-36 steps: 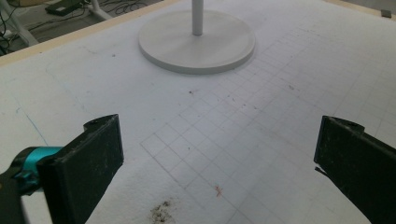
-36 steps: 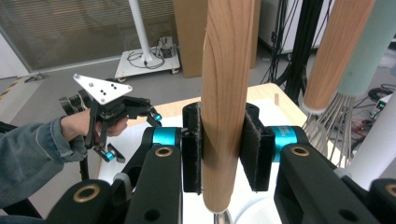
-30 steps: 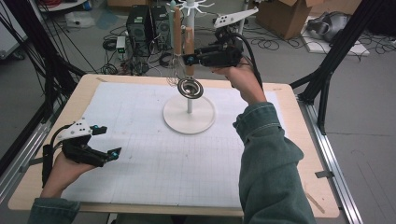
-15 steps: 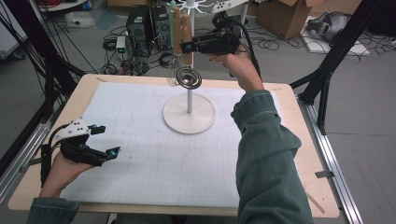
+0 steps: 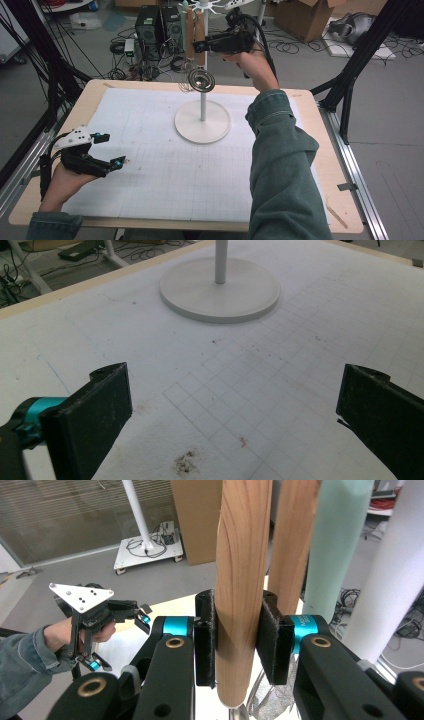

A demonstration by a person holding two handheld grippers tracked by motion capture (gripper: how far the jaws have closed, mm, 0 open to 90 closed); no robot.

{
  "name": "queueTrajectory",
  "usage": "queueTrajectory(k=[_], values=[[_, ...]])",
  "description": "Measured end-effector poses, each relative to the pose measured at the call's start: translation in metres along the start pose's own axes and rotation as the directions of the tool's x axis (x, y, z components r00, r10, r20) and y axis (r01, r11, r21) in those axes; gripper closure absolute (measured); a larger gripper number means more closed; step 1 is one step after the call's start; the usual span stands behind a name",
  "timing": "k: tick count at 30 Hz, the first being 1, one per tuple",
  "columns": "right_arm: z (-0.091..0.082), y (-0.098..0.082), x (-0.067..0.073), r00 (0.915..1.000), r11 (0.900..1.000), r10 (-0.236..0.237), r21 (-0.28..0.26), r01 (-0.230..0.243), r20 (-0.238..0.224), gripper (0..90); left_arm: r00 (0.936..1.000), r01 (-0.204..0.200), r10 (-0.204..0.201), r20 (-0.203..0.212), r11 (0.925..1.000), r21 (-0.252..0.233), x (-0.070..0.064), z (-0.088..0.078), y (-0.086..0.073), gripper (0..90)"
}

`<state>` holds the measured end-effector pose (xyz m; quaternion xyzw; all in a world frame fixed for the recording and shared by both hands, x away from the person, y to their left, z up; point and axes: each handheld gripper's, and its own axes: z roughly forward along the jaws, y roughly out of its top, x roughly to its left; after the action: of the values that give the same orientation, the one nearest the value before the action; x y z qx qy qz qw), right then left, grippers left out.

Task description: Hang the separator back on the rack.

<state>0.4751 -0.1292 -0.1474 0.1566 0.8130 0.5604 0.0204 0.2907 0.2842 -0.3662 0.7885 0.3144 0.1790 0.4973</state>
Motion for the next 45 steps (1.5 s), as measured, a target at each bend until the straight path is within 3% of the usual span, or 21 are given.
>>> queueTrajectory(k=[16, 30, 38, 45], values=[[-0.001, -0.008, -0.01, 0.9991, 0.999, 0.038, -0.036, -0.037, 0.021, 71.9, 1.0, 0.0, 0.0, -0.007, 1.0, 0.003, 0.0, -0.001, -0.001, 1.9], [-0.003, -0.014, -0.01, 0.9968, 0.997, 0.053, -0.065, -0.049, 0.059, 69.7, 1.0, -0.002, 0.002, -0.007, 1.0, 0.003, 0.0, -0.002, -0.001, 1.9], [-0.011, -0.019, -0.008, 0.9951, 0.995, 0.061, -0.079, -0.055, 0.077, 63.3, 1.0, -0.003, 0.003, -0.005, 1.0, 0.004, 0.0, -0.002, 0.0, 1.9], [-0.022, -0.027, -0.001, 0.9915, 0.991, 0.086, -0.11, -0.075, 0.098, 48.0, 1.0, 0.004, -0.004, -0.009, 1.0, 0.002, 0.001, -0.003, -0.001, 1.9]])
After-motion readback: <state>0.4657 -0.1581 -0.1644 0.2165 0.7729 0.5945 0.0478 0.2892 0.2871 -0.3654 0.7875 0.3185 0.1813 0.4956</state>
